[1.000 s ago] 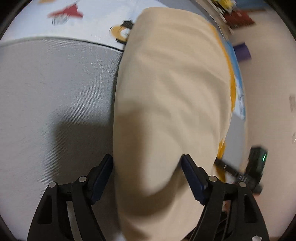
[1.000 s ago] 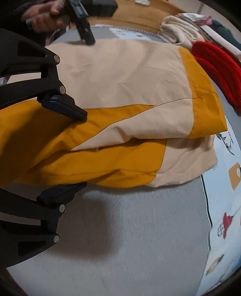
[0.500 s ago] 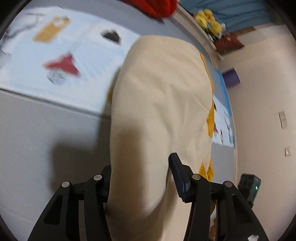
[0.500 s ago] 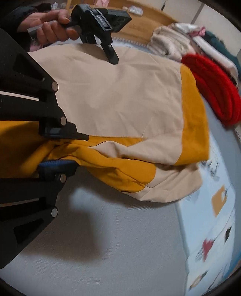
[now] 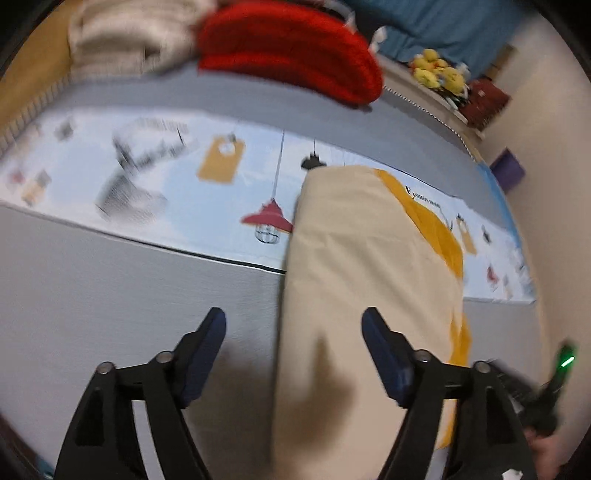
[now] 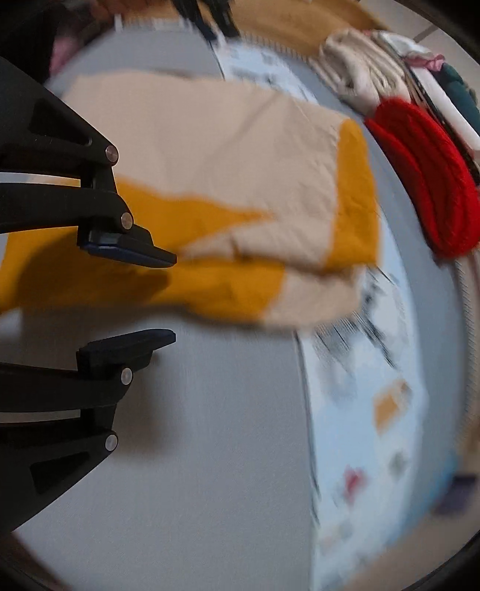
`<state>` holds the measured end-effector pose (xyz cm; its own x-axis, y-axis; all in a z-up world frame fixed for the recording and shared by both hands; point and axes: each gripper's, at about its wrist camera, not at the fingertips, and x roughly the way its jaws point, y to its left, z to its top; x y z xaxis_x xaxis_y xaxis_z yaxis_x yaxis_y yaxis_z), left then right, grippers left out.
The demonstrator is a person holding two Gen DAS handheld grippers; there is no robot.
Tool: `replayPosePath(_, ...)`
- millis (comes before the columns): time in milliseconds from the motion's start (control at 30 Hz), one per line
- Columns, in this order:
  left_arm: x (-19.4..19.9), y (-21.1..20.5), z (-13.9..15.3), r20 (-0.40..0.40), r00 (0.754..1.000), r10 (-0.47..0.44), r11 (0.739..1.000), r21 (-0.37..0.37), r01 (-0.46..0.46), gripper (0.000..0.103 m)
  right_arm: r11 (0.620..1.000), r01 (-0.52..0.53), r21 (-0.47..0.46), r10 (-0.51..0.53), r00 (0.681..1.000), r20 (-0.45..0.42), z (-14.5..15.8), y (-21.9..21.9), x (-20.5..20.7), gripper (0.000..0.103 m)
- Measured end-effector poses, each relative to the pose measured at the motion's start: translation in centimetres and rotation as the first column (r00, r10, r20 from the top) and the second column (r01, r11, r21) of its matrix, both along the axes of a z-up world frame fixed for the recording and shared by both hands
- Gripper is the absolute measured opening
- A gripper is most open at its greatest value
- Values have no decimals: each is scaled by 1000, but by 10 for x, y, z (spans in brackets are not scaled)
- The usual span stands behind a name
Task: Fold large clothes
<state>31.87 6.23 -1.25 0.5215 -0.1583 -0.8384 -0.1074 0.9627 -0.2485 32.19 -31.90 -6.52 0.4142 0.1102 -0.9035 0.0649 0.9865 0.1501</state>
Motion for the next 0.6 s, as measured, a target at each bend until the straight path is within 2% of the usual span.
replayPosePath(67, -31, -8, 15, 73, 997, -26, 998, 53, 23, 87, 999, 34, -3, -34, 997, 75, 24, -7, -28, 40)
replayPosePath(133, -65, -13, 25, 134, 990, -42, 994, 105, 28, 94, 999, 37, -34, -30, 985, 170, 49, -1, -59, 55)
replayPosePath(167, -85, -20, 28, 155, 987, -52, 991, 130, 32, 96, 998, 28, -50, -16, 975, 221, 62, 7, -77, 60)
replayPosePath(233, -117, -33, 30, 187, 979, -79, 987, 154, 50, 99, 997, 0, -82, 25, 955, 296, 80, 29, -103, 79)
replayPosePath(300, -155, -45, 29, 207, 974, -93, 982, 181, 56, 100, 992, -32, -123, 72, 941, 331, 90, 46, -135, 87)
replayPosePath(433, -201, -69, 23, 171, 979, -109, 980, 183, 77, 100, 986, -69, -152, 118, 931, 344, 101, 69, -186, 89)
replayPosePath(600, -235, -89, 32, 212, 970, -122, 977, 200, 79, 100, 987, -73, -144, 117, 936, 331, 106, 86, -229, 90)
